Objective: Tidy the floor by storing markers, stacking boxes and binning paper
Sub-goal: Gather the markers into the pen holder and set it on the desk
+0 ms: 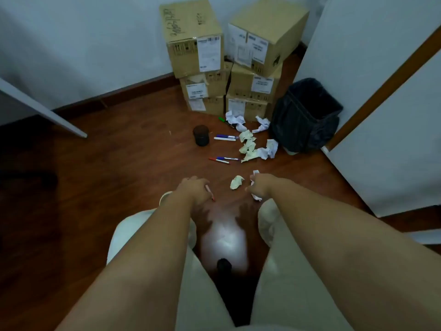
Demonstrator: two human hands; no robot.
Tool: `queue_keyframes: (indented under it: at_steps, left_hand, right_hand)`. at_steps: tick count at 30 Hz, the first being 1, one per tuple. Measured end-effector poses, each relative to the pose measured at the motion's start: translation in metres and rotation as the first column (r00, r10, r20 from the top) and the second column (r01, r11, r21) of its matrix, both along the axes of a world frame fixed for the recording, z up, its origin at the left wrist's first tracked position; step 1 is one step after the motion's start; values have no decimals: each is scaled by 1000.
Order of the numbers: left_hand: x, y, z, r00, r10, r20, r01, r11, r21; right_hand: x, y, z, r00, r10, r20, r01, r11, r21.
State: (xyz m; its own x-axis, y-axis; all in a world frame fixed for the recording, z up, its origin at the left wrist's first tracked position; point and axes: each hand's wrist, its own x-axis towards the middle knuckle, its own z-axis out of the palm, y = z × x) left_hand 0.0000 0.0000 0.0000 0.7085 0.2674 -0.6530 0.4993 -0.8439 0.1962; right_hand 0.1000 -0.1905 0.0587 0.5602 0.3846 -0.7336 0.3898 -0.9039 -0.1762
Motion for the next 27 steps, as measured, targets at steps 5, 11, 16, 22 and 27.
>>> queue_keyframes:
  at_steps: [5,11,16,22,27]
  left_hand:
    - [26,19,-7,994,-24,-104,26,999,19]
    - [88,8,-21,977,-119,-176,120,993,-3]
    - [119,8,-34,974,-159,-159,156,987,-34]
    - [136,41,-72,971,-100,-216,79,991,-104]
    - [139,69,-119,974,-92,-206,54,982,-183]
  right_hand:
    - [31,19,-13,996,-46,-74,49,998,29]
    - [72,23,-52,901,-349,-256,393,908,145]
    - [95,22,-84,868,-416,-271,474,855,208]
    - [111,62,-131,902,-355,-246,389,915,104]
    - [126,105,-172,904,-332,-269,363,929,75]
